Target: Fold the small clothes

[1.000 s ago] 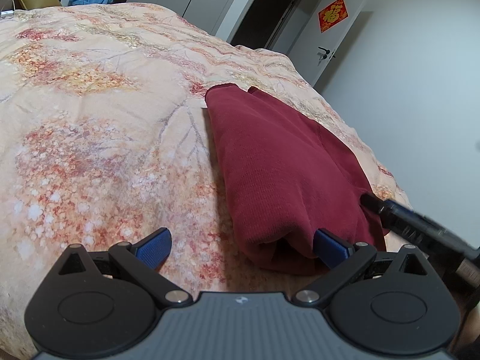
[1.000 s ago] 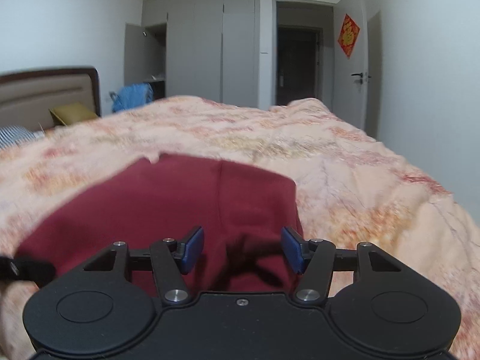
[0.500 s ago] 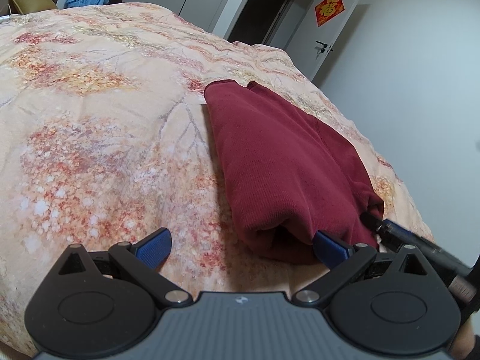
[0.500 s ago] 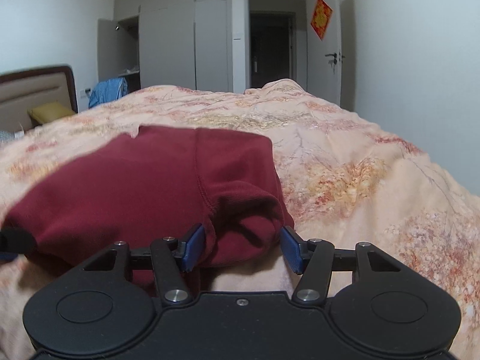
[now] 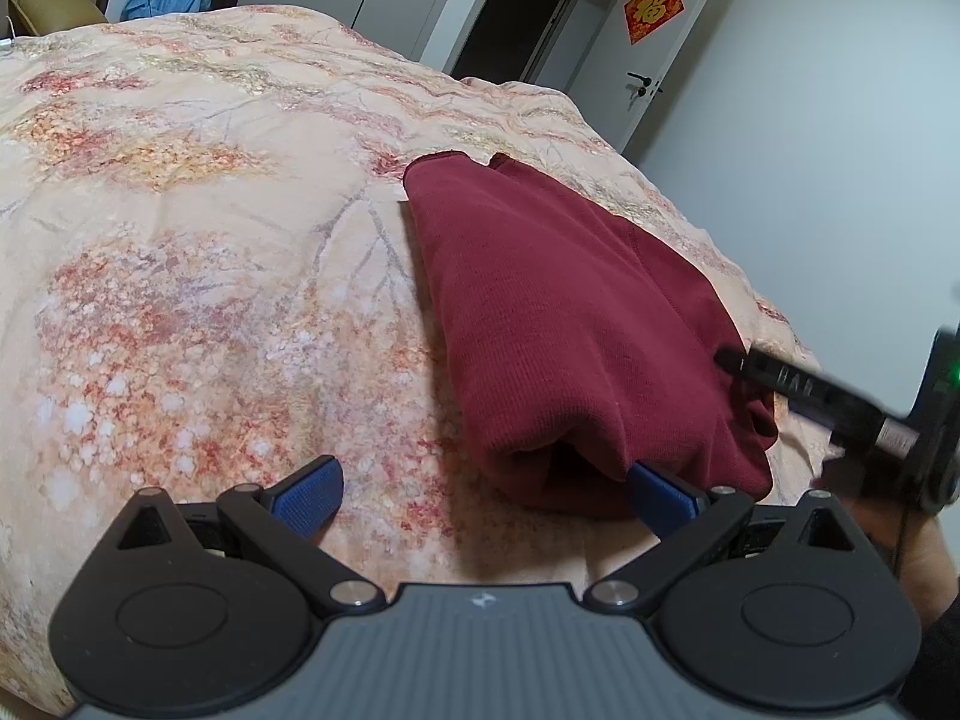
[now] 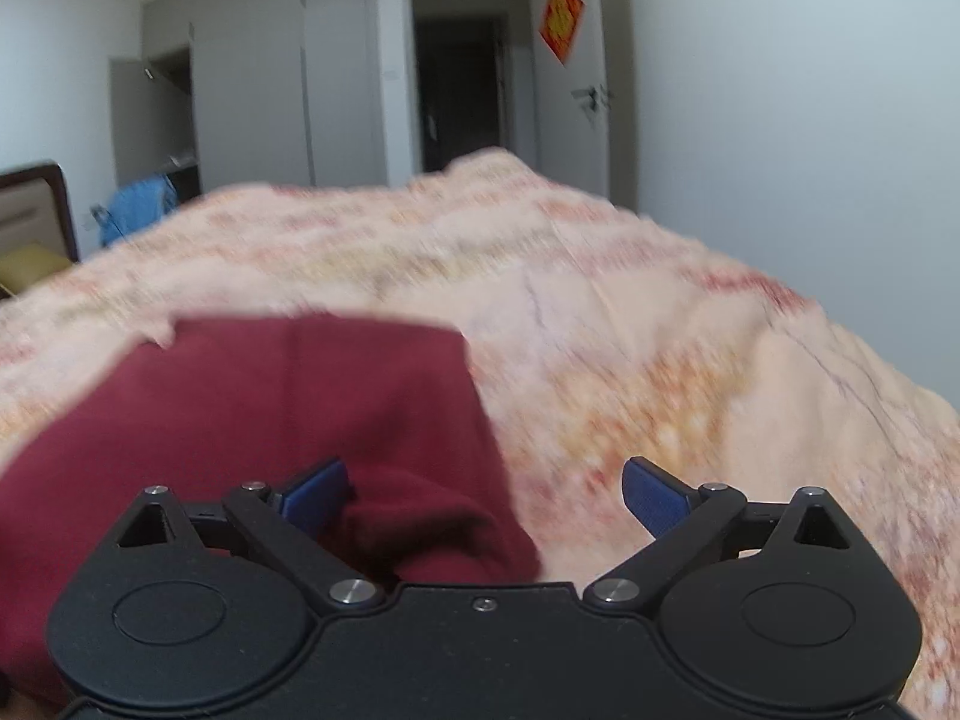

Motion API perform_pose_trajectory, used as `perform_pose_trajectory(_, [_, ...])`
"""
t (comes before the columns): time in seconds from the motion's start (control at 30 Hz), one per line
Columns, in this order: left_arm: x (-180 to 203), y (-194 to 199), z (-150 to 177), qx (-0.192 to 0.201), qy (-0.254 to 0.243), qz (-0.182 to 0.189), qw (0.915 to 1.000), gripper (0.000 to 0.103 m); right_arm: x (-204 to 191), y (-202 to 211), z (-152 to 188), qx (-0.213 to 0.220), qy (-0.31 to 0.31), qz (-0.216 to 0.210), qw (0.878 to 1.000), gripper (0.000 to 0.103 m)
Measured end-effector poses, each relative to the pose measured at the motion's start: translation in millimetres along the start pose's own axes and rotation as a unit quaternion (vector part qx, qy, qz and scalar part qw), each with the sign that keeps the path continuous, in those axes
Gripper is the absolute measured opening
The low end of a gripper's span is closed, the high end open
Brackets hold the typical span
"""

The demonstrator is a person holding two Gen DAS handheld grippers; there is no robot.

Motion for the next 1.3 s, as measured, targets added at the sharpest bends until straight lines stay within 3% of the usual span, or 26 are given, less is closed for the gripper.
perform_pose_trajectory(0.33, [-1, -1, 1, 0.001, -0.005, -0.002, 1.0, 0.103, 16, 10, 45, -0.001, 0.004, 0.014, 1.0, 0.102])
perform_pose_trajectory(0.73, [3, 1, 3, -0.003, -0.022, -0.01, 0.9997, 0.103, 21, 17, 54, 0.025, -0.011, 0.001, 1.0, 0.102])
perform_pose_trajectory(0.87, [5, 12, -1, -0.002, -0.023, 0.026, 0.9994, 0.103, 27, 30, 58, 0.033, -0.025, -0.02, 0.999, 0.102])
perform_pose_trajectory(1.0, [6, 30, -11, 0.029, -0.028, 0.053, 0.9978, 0.103, 35, 50, 51, 0.062, -0.045, -0.052, 0.996, 0.102])
perform_pose_trajectory(1.1, [9, 32, -24, 0.047, -0.041, 0.044, 0.9971, 0.103, 31, 54, 33, 0.074, -0.031, -0.061, 0.995, 0.102])
perform_pose_trajectory(1.23, [8, 13, -49, 0.029, -0.026, -0.023, 0.999, 0.103, 19, 34, 1, 0.047, -0.003, -0.073, 0.996, 0.102])
perform_pose_trajectory(1.3, [7, 6, -61, 0.026, -0.021, -0.031, 0.999, 0.103, 12, 21, -14, 0.033, 0.008, -0.072, 0.997, 0.102])
Point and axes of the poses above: each gripper's, at about its wrist camera, not at the fingertips, and y roughly against the way its jaws point, x to its right, z to its underside, the point moved 4 cm from there along -y, roughly the way its jaws point, and after that the axes turned 12 degrees about -x, right-handed, at the moved point
